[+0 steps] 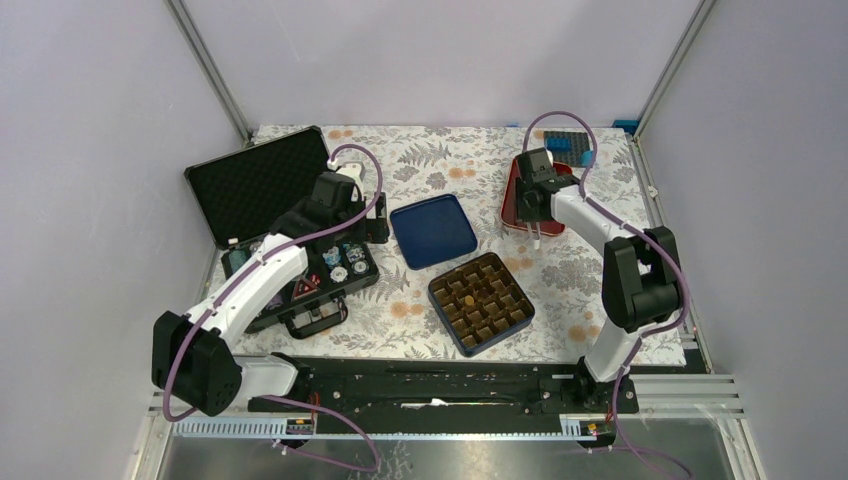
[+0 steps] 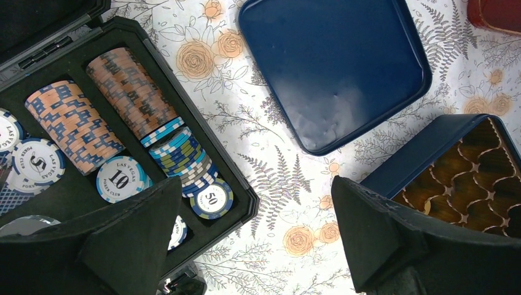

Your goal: Pack the chocolate

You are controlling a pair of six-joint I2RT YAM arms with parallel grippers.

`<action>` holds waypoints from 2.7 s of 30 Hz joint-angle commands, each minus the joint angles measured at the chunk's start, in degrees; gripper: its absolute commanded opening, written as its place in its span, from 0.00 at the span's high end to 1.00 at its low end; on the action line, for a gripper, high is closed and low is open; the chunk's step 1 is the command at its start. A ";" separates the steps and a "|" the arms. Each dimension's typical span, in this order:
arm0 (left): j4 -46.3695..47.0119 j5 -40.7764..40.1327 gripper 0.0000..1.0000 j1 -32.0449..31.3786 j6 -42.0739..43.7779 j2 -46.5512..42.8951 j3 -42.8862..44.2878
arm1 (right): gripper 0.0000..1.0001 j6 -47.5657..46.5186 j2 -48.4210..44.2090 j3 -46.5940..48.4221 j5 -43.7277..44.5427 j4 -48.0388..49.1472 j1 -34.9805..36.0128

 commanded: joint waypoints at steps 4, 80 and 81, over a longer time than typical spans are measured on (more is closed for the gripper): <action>1.06 -1.84 0.01 0.17 0.89 -0.04 2.83 | 0.54 -1.13 1.89 4.00 2.26 1.76 -0.77; 1.15 -2.20 0.01 0.17 -0.60 0.76 5.23 | 0.77 5.12 -40.63 -3.87 -28.80 -48.69 21.06; 1.15 -2.16 0.01 0.17 -0.60 0.71 5.20 | 0.77 5.13 -40.66 -3.72 -29.16 -48.94 21.23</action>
